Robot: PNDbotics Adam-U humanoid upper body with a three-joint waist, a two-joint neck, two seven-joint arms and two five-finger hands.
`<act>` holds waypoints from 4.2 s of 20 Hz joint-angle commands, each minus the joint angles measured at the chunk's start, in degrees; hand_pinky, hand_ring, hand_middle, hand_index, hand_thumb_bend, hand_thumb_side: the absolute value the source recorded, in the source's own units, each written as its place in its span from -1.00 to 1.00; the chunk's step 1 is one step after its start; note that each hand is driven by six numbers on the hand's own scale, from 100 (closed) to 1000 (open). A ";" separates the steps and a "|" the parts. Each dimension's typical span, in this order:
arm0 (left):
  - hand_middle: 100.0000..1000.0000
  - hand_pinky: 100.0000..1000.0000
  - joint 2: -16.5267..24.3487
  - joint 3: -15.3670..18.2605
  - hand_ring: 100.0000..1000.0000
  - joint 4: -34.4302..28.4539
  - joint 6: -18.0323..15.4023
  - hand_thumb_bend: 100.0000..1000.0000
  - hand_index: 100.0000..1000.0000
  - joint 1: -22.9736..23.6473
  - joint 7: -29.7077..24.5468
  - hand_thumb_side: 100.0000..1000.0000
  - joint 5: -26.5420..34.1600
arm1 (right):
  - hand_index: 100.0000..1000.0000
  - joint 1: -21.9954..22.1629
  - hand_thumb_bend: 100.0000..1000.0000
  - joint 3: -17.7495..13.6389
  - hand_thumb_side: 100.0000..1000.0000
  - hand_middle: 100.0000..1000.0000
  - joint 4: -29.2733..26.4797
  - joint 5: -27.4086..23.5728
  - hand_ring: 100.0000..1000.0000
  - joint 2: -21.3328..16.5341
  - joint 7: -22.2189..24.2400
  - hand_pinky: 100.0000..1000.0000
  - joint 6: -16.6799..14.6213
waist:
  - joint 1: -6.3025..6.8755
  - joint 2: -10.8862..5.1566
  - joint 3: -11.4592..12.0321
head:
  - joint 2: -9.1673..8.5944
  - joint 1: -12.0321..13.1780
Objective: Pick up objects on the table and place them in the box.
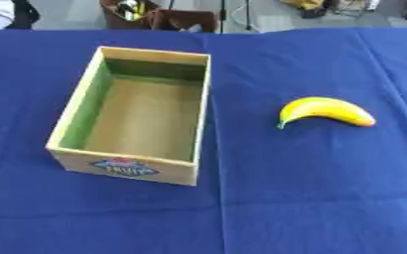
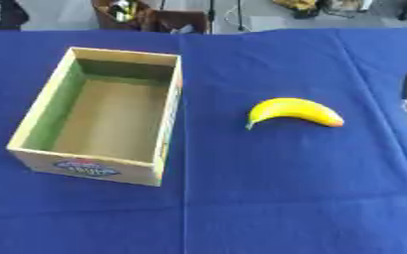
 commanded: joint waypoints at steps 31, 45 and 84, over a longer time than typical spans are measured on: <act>0.46 0.03 0.85 -0.87 0.34 -0.99 0.03 -1.00 0.81 -1.05 -1.20 1.00 1.03 | 0.78 -13.60 -0.72 9.20 0.72 0.59 -0.79 -5.18 0.77 -8.53 28.13 0.62 12.09 | -0.94 -0.93 1.69 | -1.24 -2.48; 0.46 0.03 0.84 -1.41 0.34 -0.99 -0.03 -1.00 0.81 -1.44 -1.86 1.00 1.40 | 0.82 -21.86 -0.13 13.21 0.22 0.52 3.83 -4.86 0.83 -6.81 40.31 0.69 13.56 | -1.24 -0.70 2.61 | -1.51 -3.40; 0.46 0.02 0.30 -1.62 0.30 -0.99 -0.05 -1.00 0.81 -2.34 -2.20 1.00 1.78 | 0.68 -34.91 -0.40 19.02 -0.11 0.44 17.39 3.47 0.75 2.40 56.48 0.63 8.68 | -1.72 0.94 5.06 | -2.84 -6.24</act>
